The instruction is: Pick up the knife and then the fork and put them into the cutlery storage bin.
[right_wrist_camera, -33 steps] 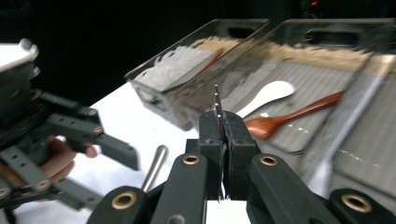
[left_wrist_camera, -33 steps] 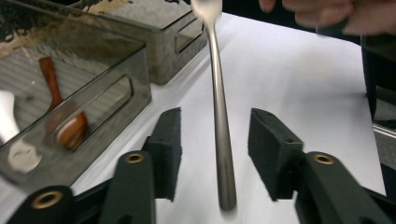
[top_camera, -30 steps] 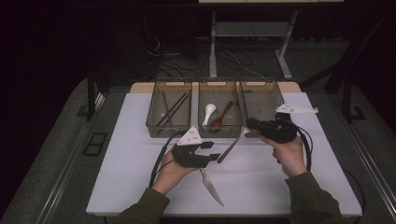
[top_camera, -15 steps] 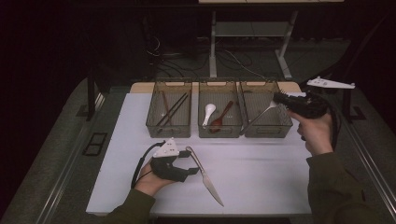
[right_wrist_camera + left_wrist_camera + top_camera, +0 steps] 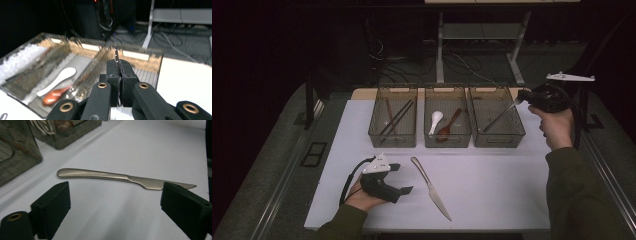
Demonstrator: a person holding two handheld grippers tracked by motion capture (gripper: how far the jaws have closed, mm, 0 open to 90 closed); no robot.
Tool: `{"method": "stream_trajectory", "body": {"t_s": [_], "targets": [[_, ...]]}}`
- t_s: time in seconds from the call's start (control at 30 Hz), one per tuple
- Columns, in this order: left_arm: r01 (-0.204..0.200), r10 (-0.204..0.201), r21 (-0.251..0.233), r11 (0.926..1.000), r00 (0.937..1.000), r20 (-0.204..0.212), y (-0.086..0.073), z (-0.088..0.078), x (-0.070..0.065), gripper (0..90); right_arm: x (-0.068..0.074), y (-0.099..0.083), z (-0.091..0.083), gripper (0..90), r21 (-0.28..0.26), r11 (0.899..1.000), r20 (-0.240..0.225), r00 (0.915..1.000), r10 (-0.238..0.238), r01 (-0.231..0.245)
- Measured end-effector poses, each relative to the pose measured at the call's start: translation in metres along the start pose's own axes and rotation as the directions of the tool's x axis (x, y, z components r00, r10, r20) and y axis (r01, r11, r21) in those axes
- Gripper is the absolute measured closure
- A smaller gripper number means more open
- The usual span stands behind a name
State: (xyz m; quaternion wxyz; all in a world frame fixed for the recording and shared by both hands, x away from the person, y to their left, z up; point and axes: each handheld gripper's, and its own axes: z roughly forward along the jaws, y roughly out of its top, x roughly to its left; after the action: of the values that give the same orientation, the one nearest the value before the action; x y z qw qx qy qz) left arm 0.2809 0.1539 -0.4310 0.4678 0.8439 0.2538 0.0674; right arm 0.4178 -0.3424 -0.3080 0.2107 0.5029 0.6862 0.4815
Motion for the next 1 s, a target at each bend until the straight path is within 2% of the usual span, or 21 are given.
{"method": "stream_trajectory", "body": {"t_s": [0.2, 0.27, 0.37, 0.47, 0.5, 0.57, 0.63, 0.73, 0.87, 1.0], "targets": [[-0.011, 0.011, 0.021, 0.9997, 0.9998, 0.017, 0.001, 0.004, -0.003, 5.5, -0.002, -0.021, 0.033, 87.5, 0.087, 0.996, -0.024, 0.9994, 0.026, -0.024], [-0.019, 0.019, 0.022, 0.9996, 0.9997, 0.017, 0.001, 0.004, -0.003, 5.5, -0.003, -0.027, 0.04, 87.4, 0.107, 0.993, -0.038, 0.9981, 0.047, -0.043], [-0.021, 0.021, 0.02, 0.9996, 0.9996, 0.019, 0.002, 0.004, -0.003, 5.5, -0.005, -0.033, 0.047, 87.0, 0.137, 0.989, -0.049, 0.9973, 0.055, -0.048], [-0.022, 0.021, 0.029, 0.9993, 0.9996, 0.02, 0.002, 0.005, -0.003, 5.7, -0.009, -0.038, 0.05, 86.7, 0.137, 0.988, -0.046, 0.9961, 0.076, -0.069], [-0.02, 0.019, 0.03, 0.9994, 0.9996, 0.022, 0.002, 0.006, -0.003, 5.7, -0.011, -0.04, 0.051, 85.2, 0.14, 0.988, -0.038, 0.9969, 0.069, -0.063], [-0.024, 0.023, 0.039, 0.9989, 0.9994, 0.025, 0.002, 0.007, -0.004, 5.7, -0.013, -0.043, 0.054, 79.6, 0.164, 0.986, 0.01, 0.9998, 0.019, -0.021], [-0.03, 0.029, 0.043, 0.9986, 0.9992, 0.028, 0.002, 0.008, -0.004, 5.7, -0.017, -0.046, 0.056, 69.9, 0.172, 0.985, 0.029, 0.9994, 0.018, -0.022], [-0.035, 0.034, 0.044, 0.9984, 0.999, 0.029, 0.002, 0.007, -0.004, 5.7, -0.022, -0.048, 0.054, 52.4, 0.157, 0.987, 0.096, 0.9953, 0.015, -0.03], [-0.028, 0.027, 0.038, 0.9989, 0.9992, 0.029, 0.002, 0.007, -0.003, 5.6, -0.033, -0.048, 0.045, 43.1, 0.145, 0.989, 0.157, 0.9875, 0.018, -0.041], [-0.03, 0.029, 0.038, 0.9988, 0.9991, 0.03, 0.003, 0.008, -0.004, 5.7, -0.036, -0.048, 0.038, 39.9, 0.124, 0.991, 0.141, 0.9894, 0.034, -0.052]]}}
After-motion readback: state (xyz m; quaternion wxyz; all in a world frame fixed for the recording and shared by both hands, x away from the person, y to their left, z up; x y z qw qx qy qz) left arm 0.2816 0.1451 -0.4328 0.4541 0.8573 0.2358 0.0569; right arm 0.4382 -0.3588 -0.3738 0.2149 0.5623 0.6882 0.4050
